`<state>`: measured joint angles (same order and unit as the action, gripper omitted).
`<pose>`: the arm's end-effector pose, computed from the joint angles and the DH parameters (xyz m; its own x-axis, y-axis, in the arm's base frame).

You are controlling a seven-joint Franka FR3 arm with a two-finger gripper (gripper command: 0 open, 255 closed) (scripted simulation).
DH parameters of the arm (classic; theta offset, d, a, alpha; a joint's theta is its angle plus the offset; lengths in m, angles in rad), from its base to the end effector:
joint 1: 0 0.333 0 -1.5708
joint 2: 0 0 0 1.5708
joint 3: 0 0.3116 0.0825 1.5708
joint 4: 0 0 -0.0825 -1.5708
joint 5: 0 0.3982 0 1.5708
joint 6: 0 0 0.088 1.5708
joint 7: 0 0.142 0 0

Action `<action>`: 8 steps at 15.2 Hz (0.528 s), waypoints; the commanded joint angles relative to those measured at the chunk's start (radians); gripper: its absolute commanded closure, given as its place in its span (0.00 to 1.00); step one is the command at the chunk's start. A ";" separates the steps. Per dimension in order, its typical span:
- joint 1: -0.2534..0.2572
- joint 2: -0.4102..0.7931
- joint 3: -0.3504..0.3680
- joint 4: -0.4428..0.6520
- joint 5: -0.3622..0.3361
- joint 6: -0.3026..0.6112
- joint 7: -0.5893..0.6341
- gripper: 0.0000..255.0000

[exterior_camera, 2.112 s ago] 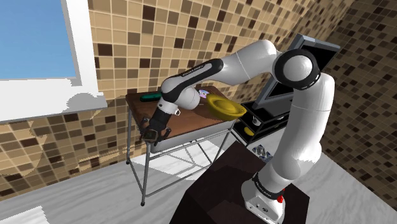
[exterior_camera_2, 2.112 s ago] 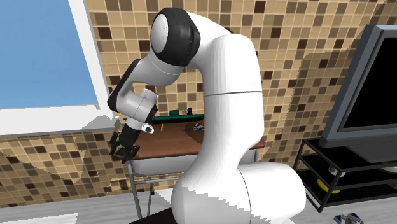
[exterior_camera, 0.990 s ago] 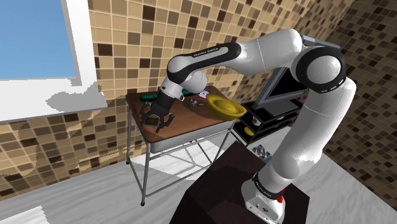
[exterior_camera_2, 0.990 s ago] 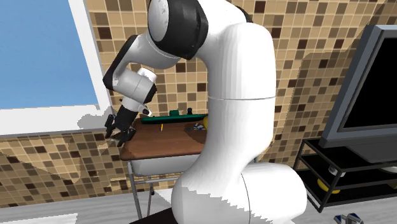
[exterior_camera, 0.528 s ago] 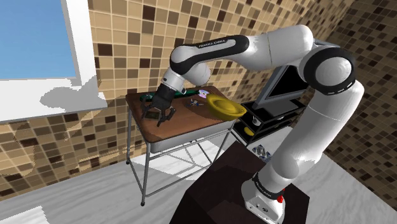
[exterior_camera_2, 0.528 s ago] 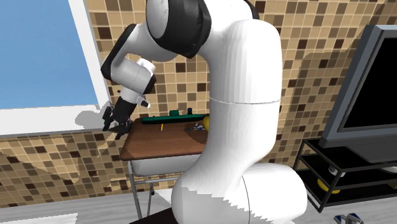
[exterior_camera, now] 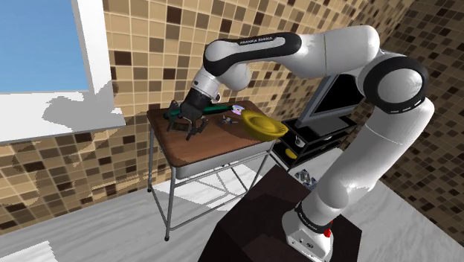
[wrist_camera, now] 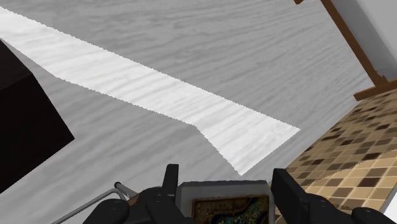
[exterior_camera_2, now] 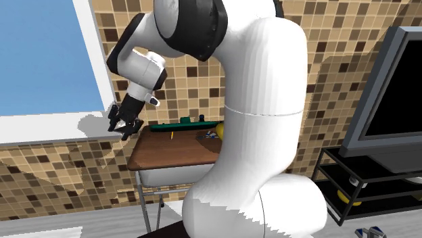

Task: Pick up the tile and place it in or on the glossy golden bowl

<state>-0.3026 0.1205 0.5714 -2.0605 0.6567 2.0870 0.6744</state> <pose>0.5439 0.1975 0.3500 0.6870 -0.5383 -0.4881 -0.7152 -0.6197 -0.3233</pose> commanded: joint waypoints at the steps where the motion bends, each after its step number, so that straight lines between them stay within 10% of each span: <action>1: -0.025 -0.031 -0.015 -0.026 0.011 -0.027 -0.037 1.00; 8: -0.125 -0.125 -0.101 -0.112 0.014 -0.138 -0.194 1.00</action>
<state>-0.4142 0.0059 0.4829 -2.1596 0.6727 1.9619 0.5051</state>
